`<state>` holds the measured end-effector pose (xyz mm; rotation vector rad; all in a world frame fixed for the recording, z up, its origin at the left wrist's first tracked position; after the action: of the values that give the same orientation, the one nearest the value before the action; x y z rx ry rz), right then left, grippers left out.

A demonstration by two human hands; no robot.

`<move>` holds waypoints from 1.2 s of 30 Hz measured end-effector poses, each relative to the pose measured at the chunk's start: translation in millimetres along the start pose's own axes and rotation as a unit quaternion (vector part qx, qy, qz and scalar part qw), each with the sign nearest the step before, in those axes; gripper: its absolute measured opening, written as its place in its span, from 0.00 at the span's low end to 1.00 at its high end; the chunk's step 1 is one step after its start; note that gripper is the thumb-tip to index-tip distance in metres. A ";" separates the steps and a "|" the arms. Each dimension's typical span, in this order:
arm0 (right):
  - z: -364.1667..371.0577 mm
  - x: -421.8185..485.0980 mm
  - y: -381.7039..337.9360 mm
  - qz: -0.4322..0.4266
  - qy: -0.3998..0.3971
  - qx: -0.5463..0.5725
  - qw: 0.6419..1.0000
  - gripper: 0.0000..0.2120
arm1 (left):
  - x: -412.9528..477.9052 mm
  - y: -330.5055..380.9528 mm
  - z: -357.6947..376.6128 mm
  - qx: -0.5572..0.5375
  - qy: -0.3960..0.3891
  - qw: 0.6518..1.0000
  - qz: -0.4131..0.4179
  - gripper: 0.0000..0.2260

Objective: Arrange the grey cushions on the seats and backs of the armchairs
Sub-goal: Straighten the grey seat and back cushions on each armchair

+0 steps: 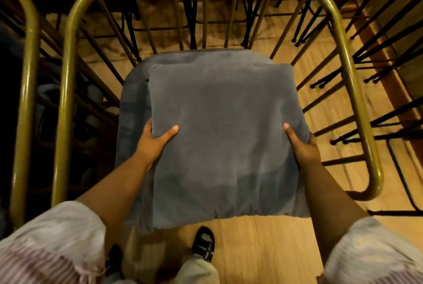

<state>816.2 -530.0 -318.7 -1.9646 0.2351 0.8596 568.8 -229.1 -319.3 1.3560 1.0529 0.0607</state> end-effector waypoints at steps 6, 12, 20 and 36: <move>5.6 -2.1 24.6 0.028 0.022 -0.058 0.998 0.58 | -10.0 -13.1 -7.0 0.022 -0.041 0.998 -0.037 0.45; 20.5 -15.5 14.4 -0.048 0.070 -0.178 0.980 0.37 | -18.4 -36.4 3.7 0.122 -0.010 0.988 -0.092 0.47; 117.8 -84.0 -15.2 -0.179 0.049 -0.357 0.915 0.25 | -49.4 -31.8 -0.8 0.181 -0.065 0.981 -0.006 0.33; 517.8 -310.2 -129.8 -0.434 -0.262 -0.246 0.826 0.27 | -174.4 21.1 -426.2 0.196 0.230 0.933 0.196 0.24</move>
<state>406.4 -88.0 -184.8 -1.8691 -1.2304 0.8179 208.7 -3.7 -140.3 1.9678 1.2036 0.5105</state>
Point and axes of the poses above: each hand's wrist, its own x-axis towards the middle knuckle, its own z-axis out of the palm, y = z × x, the point moved 5 cm from there along x, towards the middle knuckle, and after that the axes turned 12 degrees about -y, right-handed, at the moved point
